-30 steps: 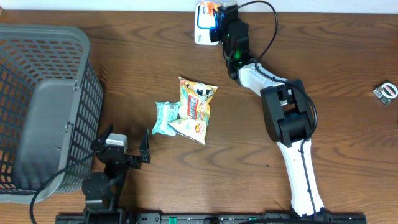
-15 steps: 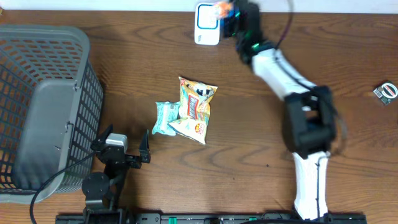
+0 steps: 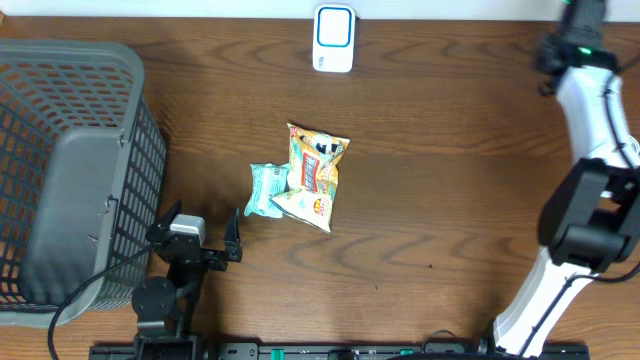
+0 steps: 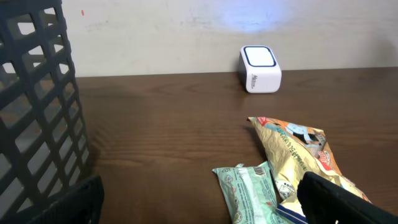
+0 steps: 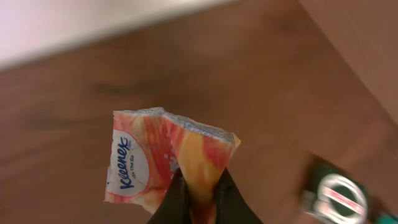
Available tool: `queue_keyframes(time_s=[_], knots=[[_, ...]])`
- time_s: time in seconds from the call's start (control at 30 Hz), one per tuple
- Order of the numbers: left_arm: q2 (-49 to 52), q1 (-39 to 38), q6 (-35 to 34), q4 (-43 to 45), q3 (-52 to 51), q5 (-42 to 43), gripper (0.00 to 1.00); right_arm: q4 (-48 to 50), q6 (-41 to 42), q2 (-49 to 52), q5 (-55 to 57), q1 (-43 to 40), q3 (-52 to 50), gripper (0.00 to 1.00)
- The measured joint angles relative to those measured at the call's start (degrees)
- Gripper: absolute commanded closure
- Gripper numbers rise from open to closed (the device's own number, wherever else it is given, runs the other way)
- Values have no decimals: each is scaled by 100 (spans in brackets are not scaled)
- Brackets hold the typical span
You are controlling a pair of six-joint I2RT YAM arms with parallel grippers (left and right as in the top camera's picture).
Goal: Scan the item barcode
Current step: 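Carry the orange pack to the table's right edge and release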
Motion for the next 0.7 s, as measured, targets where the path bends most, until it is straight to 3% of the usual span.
queue_keyframes(time_s=[0.2, 0.23, 0.27, 0.3, 0.33, 0.37, 0.57, 0.7], knots=[[0, 0, 0, 0, 2, 0, 2, -271, 111, 514, -260, -881, -20, 99], [0, 0, 2, 0, 2, 0, 2, -284, 136, 579, -330, -962, -22, 92], [0, 0, 0, 0, 2, 0, 3, -295, 164, 623, -385, -1021, -22, 75], [0, 0, 0, 0, 2, 0, 2, -308, 216, 671, -424, -1088, -24, 47], [0, 0, 0, 0, 2, 0, 2, -302, 282, 691, -433, -1139, -24, 27], [0, 0, 0, 0, 2, 0, 2, -291, 326, 713, -428, -1169, -33, 1], [0, 0, 0, 0, 2, 0, 2, -291, 474, 601, -476, -1209, -37, 1], [0, 0, 2, 0, 2, 0, 2, -855, 656, -35, -1036, -955, -52, 1]])
